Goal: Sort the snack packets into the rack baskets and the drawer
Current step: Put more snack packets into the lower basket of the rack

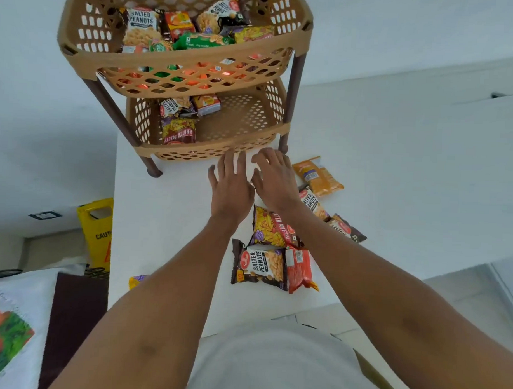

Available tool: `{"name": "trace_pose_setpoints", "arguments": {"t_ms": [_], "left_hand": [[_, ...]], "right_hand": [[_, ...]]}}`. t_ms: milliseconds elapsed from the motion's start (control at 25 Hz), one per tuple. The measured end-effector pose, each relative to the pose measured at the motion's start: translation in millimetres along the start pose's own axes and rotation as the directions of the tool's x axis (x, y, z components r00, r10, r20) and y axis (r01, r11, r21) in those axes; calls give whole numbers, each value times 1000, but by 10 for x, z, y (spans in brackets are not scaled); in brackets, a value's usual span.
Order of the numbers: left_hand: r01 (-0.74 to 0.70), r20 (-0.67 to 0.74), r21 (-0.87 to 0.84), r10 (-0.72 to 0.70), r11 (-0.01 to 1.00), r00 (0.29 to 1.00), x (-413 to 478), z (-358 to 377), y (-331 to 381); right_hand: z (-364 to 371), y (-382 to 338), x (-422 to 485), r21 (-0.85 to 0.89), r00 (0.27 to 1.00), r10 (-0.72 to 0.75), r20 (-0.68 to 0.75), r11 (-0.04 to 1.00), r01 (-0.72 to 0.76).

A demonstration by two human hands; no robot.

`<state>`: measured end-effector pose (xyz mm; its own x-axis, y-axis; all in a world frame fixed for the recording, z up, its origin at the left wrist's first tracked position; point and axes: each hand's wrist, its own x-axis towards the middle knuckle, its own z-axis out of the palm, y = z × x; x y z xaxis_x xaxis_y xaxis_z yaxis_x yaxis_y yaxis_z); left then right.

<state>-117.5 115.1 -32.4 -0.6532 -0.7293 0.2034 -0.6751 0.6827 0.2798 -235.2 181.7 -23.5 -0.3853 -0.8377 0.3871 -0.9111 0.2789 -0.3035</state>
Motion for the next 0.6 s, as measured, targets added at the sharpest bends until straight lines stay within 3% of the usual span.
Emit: {"name": "trace_pose_setpoints", "arguments": {"t_ms": [200,360,480,600], "left_hand": [[-182,257,-16,180,983,950,70,176,215],[-302,423,29,262,953,868,163,234,242],[-370,467,105,283,923,838,189,237,226],[-380,436,146,285,913,854,174,230,174]], "right_hand": [[-253,776,-93,-117,958,260,121,962,-246],[-301,1147,-95,-226,830,480,284,875,-428],[-261,1246,-112,-287,754,534,382,844,-453],[-243,1276,-98,-250,737,529,421,848,-467]]}}
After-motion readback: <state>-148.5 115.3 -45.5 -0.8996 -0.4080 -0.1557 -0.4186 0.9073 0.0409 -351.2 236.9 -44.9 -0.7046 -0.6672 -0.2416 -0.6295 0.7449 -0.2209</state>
